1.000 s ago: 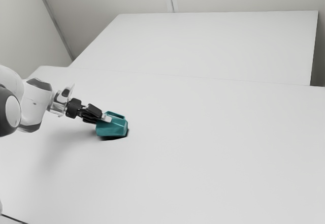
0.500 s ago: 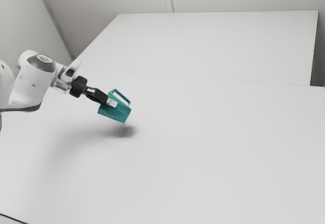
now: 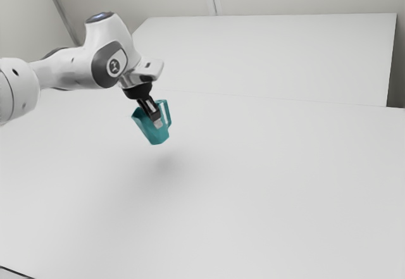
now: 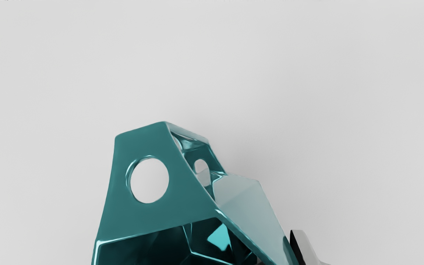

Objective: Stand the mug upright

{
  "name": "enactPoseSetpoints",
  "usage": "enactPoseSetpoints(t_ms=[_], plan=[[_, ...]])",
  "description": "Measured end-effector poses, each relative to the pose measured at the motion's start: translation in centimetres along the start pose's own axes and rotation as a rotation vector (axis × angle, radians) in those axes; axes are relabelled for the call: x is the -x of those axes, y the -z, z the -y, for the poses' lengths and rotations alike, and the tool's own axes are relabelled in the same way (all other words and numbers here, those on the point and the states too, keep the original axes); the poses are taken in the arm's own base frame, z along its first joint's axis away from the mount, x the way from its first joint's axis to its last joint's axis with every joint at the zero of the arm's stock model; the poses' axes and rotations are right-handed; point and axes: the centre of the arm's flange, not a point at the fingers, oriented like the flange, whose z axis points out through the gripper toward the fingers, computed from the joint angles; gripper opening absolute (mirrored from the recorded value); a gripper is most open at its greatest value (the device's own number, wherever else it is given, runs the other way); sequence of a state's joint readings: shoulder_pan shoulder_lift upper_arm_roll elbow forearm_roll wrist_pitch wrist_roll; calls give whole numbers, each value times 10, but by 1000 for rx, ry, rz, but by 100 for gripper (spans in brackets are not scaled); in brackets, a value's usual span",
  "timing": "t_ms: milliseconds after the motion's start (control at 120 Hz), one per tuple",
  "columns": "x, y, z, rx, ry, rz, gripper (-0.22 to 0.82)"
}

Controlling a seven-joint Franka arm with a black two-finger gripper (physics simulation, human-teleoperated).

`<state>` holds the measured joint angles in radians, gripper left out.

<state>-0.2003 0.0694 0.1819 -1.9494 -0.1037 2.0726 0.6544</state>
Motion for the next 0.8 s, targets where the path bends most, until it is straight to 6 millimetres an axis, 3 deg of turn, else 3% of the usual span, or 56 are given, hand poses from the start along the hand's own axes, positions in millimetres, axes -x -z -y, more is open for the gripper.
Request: enactPoseSetpoints(t_ms=[158, 275, 500, 800], plan=[[2, -32, -17, -85, 91, 17, -18], [10, -50, -17, -111, 189, 1, -18], [7, -58, -20, -133, 329, -39, -18], [6, -89, -26, -120, 455, -11, -18]])
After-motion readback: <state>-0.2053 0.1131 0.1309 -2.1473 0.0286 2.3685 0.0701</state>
